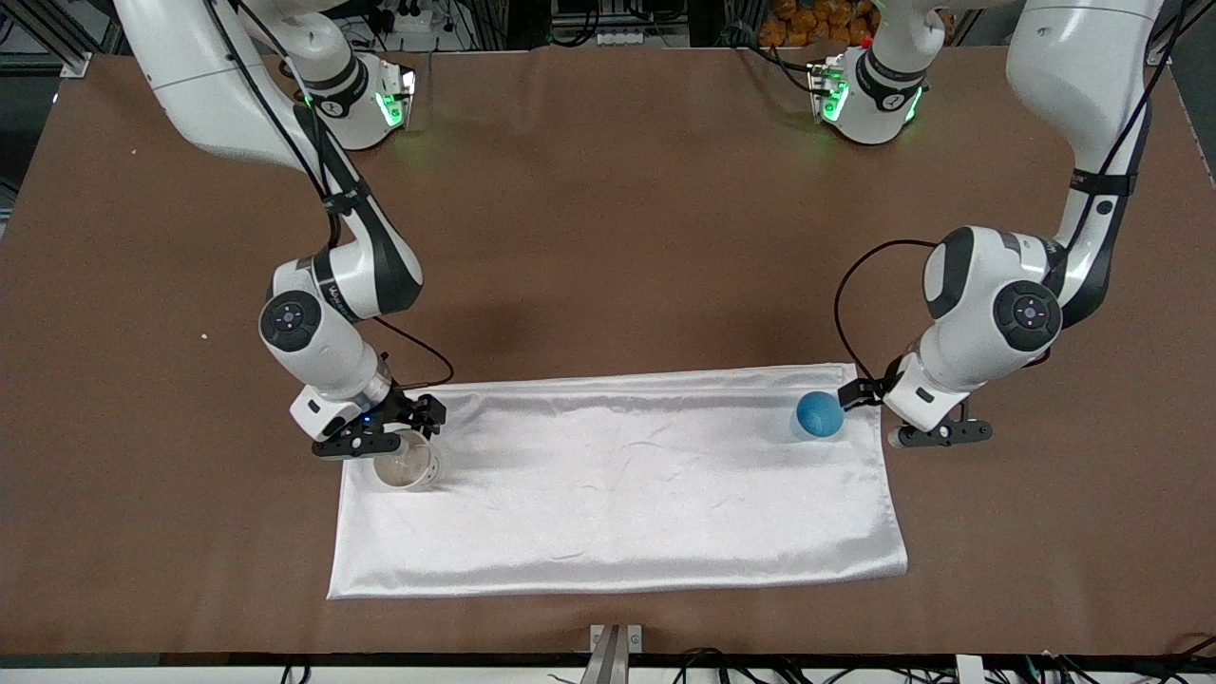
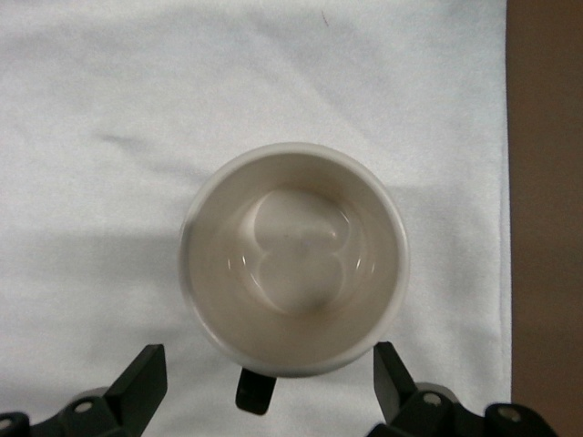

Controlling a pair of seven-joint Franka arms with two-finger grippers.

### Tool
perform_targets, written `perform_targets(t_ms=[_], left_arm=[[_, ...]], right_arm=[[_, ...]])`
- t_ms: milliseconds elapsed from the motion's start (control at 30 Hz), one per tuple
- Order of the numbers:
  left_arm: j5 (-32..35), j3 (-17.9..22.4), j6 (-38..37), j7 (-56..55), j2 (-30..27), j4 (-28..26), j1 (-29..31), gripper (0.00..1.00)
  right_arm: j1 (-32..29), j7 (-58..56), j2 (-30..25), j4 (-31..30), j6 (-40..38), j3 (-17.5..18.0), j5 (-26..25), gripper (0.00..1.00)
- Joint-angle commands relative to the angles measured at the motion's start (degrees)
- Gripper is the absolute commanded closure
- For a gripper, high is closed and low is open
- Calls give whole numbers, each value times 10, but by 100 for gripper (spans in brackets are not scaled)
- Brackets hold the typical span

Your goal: Place blue cup into white mug on table

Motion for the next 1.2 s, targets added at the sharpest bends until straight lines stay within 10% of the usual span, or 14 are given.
perform_targets(t_ms=[0, 400, 700, 1000, 1167], left_arm=[[16, 0, 8, -13, 10, 3, -6, 0], [17, 0, 8, -11, 38, 18, -7, 0], [16, 0, 14, -12, 56, 25, -15, 0], [16, 0, 21, -13, 63, 25, -20, 0], [16, 0, 21, -13, 68, 25, -23, 19]], right_arm=[[2, 12, 30, 33, 4, -2, -10, 0], [1, 11, 49, 46, 14, -4, -14, 0], [-4, 11, 60, 43, 51, -4, -47, 65], [-8, 11, 63, 42, 52, -4, -87, 99], [-9, 11, 63, 42, 51, -4, -88, 100]])
